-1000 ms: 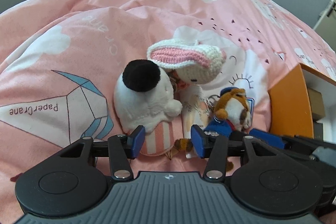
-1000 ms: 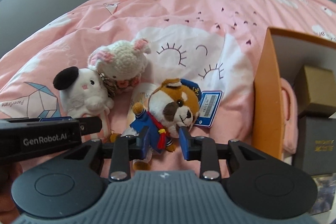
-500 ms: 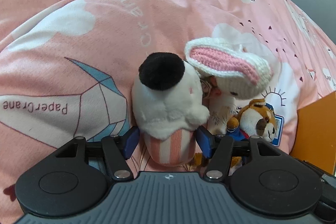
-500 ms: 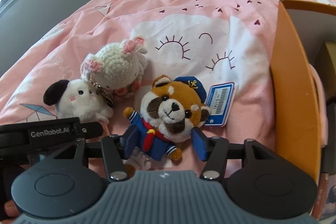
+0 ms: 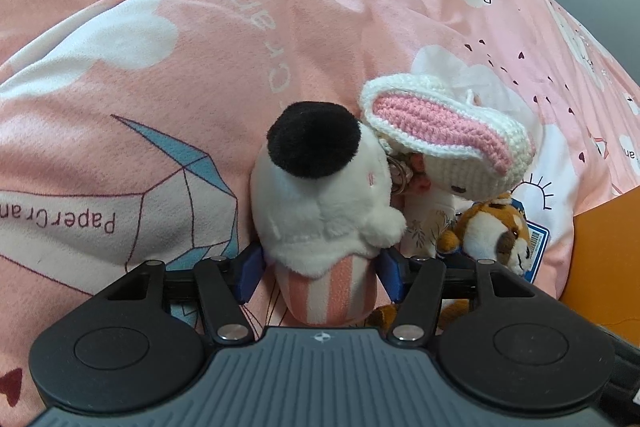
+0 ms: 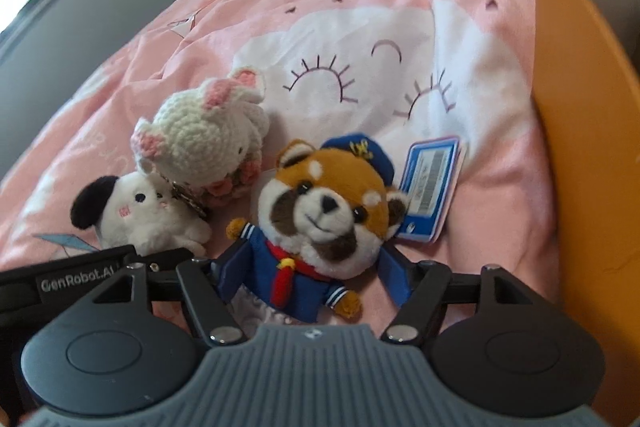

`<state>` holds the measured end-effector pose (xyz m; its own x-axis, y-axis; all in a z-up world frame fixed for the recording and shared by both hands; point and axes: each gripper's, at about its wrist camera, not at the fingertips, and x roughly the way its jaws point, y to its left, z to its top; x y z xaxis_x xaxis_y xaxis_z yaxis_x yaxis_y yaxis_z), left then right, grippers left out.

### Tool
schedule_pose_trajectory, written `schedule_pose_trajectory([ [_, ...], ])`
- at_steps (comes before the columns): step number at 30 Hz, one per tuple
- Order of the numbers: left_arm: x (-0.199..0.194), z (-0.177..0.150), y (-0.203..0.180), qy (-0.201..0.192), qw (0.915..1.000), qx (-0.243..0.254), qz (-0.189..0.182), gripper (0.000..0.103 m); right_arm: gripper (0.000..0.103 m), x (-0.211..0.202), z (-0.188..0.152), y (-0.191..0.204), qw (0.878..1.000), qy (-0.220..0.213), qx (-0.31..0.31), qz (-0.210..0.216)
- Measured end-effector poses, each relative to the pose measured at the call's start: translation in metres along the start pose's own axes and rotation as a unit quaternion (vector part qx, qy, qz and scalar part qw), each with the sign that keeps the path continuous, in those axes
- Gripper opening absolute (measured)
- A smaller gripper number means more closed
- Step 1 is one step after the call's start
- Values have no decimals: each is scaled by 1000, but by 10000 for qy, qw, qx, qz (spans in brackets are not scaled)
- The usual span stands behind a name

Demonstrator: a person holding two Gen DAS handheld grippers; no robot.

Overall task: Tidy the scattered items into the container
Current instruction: 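Grasp the raccoon plush with the right gripper while left grasps the white dog plush, then lift and carry both plushes over the shoebox with both grippers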

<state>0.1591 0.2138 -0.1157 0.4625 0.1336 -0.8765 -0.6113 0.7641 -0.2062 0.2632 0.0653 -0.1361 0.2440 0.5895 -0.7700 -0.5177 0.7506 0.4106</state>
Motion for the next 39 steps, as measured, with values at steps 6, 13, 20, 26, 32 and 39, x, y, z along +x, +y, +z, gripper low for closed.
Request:
schedule_pose_trajectory([
  [6,-12,-5,-1,-80,9997,196,-96,64,53,-18,-4,15,9987,-275,-424,24],
  [13,-34,-16,-2,-38,9987,355,-375,64,50,-45,-12,24,9959,-418,-804,-38],
  [20,-70,-27,-12,-281,9948,685,-693,64,49,-91,-18,32,9882,-884,-1252,-78],
  [26,-112,-34,-30,-795,9863,1140,-886,64,49,-142,-27,34,9794,-1409,-1444,-95],
  [32,-151,-43,-58,-1270,9711,1704,-1089,64,50,-196,-37,27,9693,-1895,-1544,-272],
  [39,-184,-56,-115,-1695,9405,2567,-1446,65,50,-258,-43,-5,9586,-2296,-1523,-725],
])
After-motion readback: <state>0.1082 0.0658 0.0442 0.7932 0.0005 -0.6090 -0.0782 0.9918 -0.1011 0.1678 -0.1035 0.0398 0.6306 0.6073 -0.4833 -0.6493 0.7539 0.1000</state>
